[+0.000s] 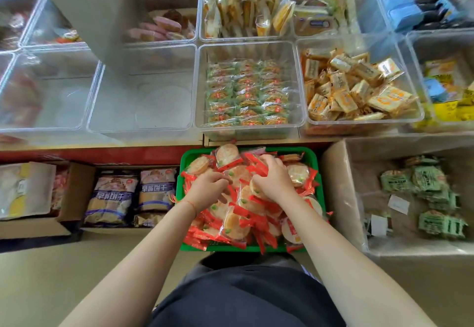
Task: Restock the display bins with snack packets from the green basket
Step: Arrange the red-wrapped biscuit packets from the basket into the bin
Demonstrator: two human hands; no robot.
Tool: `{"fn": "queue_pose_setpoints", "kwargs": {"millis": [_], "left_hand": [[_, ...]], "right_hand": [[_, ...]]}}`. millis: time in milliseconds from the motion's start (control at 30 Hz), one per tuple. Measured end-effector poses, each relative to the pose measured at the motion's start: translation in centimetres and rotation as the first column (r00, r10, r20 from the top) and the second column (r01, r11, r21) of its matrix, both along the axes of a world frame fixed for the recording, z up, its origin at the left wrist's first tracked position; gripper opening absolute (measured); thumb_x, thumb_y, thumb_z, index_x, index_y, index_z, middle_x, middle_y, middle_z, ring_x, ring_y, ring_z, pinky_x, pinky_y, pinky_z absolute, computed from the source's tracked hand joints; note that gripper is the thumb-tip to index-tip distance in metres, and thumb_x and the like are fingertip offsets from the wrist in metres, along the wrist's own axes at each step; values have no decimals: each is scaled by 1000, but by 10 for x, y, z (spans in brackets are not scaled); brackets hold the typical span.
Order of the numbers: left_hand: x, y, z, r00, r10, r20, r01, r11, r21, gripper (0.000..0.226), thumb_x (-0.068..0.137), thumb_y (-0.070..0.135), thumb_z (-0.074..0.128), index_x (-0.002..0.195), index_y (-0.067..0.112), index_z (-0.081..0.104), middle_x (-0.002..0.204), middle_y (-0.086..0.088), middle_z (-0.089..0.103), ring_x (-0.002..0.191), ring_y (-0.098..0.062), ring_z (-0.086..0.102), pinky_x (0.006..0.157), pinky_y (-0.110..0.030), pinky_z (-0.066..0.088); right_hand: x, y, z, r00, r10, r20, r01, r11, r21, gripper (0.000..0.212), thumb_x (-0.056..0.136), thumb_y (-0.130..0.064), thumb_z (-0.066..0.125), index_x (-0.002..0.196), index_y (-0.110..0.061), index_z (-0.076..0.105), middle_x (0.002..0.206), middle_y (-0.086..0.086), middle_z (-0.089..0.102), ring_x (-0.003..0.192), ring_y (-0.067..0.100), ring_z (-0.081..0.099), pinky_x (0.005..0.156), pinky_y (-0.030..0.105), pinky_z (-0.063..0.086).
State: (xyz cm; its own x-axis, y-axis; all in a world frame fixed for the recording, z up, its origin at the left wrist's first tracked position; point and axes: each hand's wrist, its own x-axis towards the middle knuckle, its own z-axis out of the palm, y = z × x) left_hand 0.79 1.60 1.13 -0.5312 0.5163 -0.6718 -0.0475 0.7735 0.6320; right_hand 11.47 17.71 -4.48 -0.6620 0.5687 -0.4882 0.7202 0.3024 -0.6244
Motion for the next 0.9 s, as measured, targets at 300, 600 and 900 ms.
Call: {"fn": "queue_pose_setpoints", "kwargs": {"millis": [300,600,900], "left_hand": [[-8,-6,11,994,103,29,-105,993,56,28,98,12,42,109,13,68,92,-10,74,73,-20,72,79,-41,58],[-22,-10,34,789,232,569,-464,832,305,44,96,50,49,126,21,63,103,-6,69,93,-21,65,94,-46,51],[-101,-114,21,791,60,609,-364,846,390,33,93,22,62,124,9,61,104,-14,69,85,-23,70,71,-34,61]], "right_hand": [[8,10,50,893,-271,-358,234,962,-143,12,91,-23,63,103,-21,64,91,-8,67,80,3,61,64,11,46],[-10,-17,76,817,-503,-283,75,579,-812,28,94,-27,63,112,-7,68,101,11,73,91,25,70,75,34,57],[-76,-123,73,795,-563,-227,166,562,-810,42,88,-35,69,122,-11,62,107,9,74,96,23,72,68,30,57]]}}
